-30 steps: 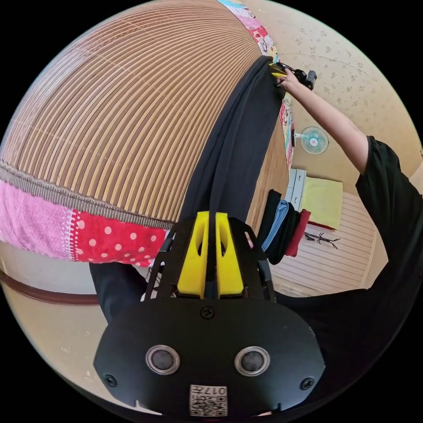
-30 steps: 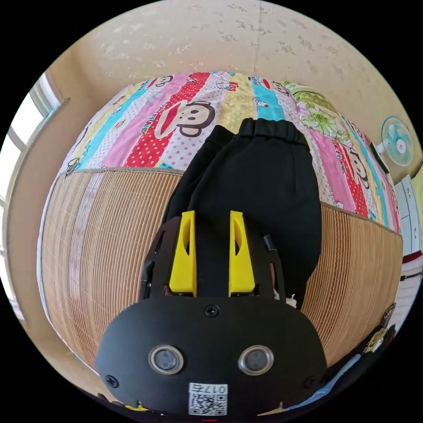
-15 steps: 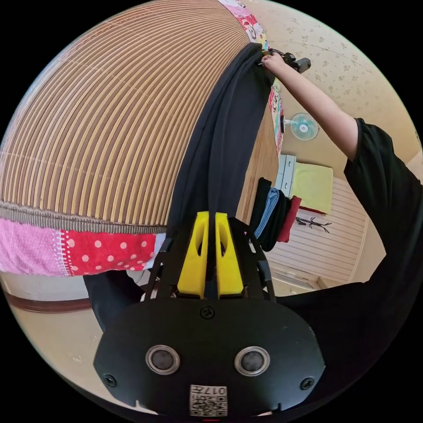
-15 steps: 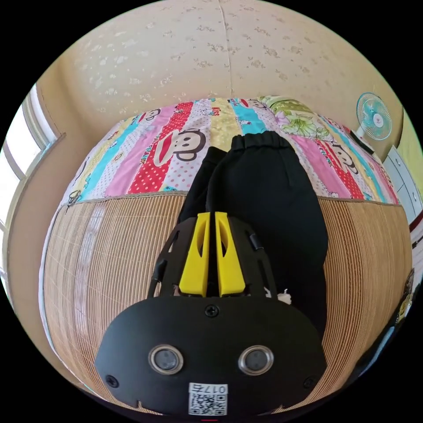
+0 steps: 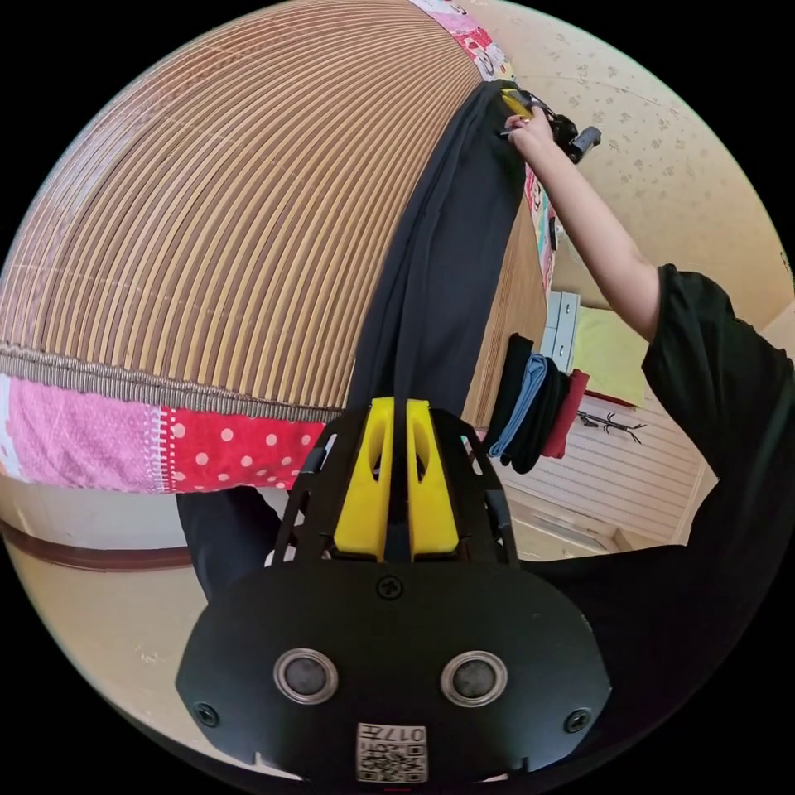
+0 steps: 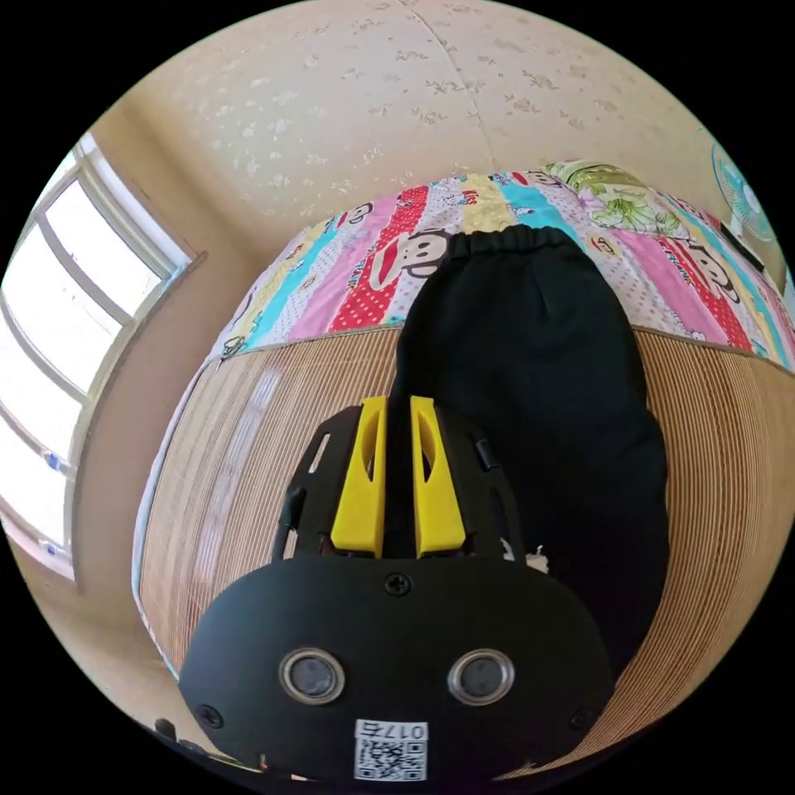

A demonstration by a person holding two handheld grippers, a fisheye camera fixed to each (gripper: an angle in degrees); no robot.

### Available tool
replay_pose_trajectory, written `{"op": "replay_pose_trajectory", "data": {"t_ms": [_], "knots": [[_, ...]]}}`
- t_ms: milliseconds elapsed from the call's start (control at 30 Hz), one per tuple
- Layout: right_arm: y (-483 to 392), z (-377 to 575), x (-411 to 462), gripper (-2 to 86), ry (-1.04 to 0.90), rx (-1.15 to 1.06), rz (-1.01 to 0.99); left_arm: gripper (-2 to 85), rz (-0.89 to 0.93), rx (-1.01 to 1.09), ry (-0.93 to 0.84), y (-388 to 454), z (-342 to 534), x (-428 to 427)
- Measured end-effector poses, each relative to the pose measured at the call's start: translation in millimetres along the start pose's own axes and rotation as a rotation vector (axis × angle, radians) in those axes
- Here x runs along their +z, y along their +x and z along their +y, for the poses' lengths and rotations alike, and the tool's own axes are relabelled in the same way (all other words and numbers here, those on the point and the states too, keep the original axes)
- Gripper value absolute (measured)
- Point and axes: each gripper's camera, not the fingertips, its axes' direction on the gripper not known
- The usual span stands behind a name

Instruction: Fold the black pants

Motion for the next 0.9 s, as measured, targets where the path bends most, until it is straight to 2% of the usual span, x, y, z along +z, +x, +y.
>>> {"op": "replay_pose_trajectory", "data": {"t_ms": [133, 233, 333, 400, 500, 667, 733, 767, 800, 900], "knots": [[-7, 95, -71, 7.3, -0.042, -0.099, 0.072, 0.8, -0.188, 0.072, -0.069, 25, -9, 10], [-7, 186, -137, 8.1, -0.096, -0.058, 0.16, 0.9, -0.215, 0.047, -0.095, 31, -12, 10], [3, 271, -187, 9.0, -0.237, 0.156, 0.134, 0.9, -0.233, 0.064, -0.111, 37, -13, 9], [-2, 336, -215, 9.3, -0.354, 0.307, 0.032, 0.9, -0.277, 0.115, -0.12, 46, -13, 9], [-26, 384, -243, 8.2, -0.447, 0.361, -0.046, 0.8, -0.366, 0.182, -0.126, 62, -10, 12], [-57, 395, -281, 3.0, -0.489, 0.293, -0.048, 0.7, -0.283, 0.143, -0.153, 64, -11, -1], [-56, 387, -303, 2.5, -0.456, 0.291, -0.066, 0.5, -0.016, 0.271, -0.121, 68, -5, -20], [-51, 383, -316, 2.2, -0.429, 0.313, -0.084, 0.4, 0.038, 0.3, -0.102, 69, -2, -26], [-47, 382, -328, 2.1, -0.4, 0.334, -0.104, 0.3, 0.051, 0.299, -0.089, 67, 1, -34], [-39, 392, -335, 1.9, -0.409, 0.327, -0.142, 0.3, -0.093, 0.287, -0.076, 61, 5, -42]]}}
